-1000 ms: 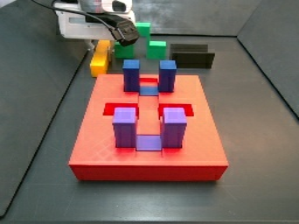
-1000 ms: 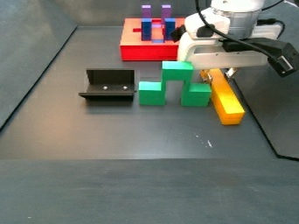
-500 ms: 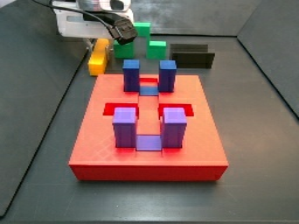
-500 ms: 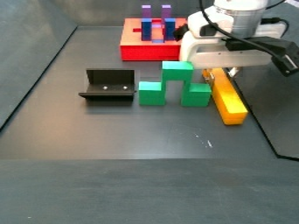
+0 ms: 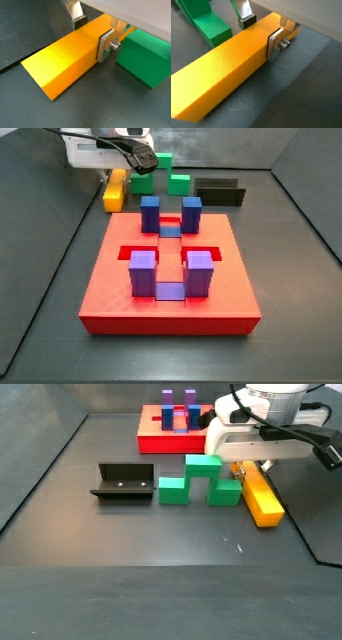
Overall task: Pick up the yellow object. Move up. Move to above the board. Insert the yellow object.
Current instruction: Pick up the yellow object, then move up, then move to above the board.
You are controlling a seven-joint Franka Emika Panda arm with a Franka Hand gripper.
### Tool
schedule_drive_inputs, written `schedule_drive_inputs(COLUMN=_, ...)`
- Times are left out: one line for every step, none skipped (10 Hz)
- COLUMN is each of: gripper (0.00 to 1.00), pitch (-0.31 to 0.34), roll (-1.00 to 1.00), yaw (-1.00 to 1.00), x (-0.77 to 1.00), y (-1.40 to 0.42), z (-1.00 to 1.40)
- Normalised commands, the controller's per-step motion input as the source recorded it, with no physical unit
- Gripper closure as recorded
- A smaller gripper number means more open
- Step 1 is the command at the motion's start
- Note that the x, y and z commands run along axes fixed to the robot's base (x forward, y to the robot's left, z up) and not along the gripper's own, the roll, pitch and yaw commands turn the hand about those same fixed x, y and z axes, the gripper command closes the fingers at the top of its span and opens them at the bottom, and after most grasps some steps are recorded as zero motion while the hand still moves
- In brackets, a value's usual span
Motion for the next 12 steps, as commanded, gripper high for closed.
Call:
schedule_drive_inputs(gripper=1.0, pitch=0.0, roll=0.0, yaw=0.0, x=0.0, y=0.0, z=0.0)
schedule_drive_inputs(gripper=1.0, pitch=0.0, roll=0.0, yaw=0.0, x=0.0, y=0.0, z=0.83)
schedule_drive_inputs(gripper=1.0, pitch=-0.006, roll=0.0, yaw=0.0, x=-0.01, y=0.0, z=0.85)
schedule_drive_inputs(gripper=1.0, pitch=0.026, roll=0.0, yaw=0.0, x=-0.07, y=0.0, z=0.64)
schedule_drive_inputs(gripper=1.0, pitch=0.01, roll=0.02, yaw=0.0, x=-0.04, y=0.01, z=0.35)
schedule_drive_inputs(gripper=1.0, pitch=0.0, roll=0.0, yaw=0.0, x=0.0, y=0.0, z=1.4)
schedule_drive_inputs(gripper=1.0, pitch=0.013, roll=0.0, yaw=0.01, x=0.0, y=0.0, z=1.4)
schedule_drive_inputs(gripper=1.0, pitch=0.046, roll=0.01, yaw=0.0, x=-0.04, y=0.0, z=1.4)
schedule_drive_inputs(gripper=1.0, pitch=0.024, roll=0.04, yaw=0.0, x=-0.03, y=0.01, z=1.4)
schedule_drive_inputs(gripper=1.0, pitch=0.049, roll=0.04, yaw=0.01, x=0.02, y=0.01, z=1.4)
schedule_drive_inputs(gripper=1.0, pitch=0.087, roll=0.02, yaw=0.01, x=0.04, y=0.01, z=1.4)
schedule_drive_inputs(gripper=1.0, pitch=0.089, roll=0.02, yaw=0.0, x=0.0, y=0.0, z=1.4)
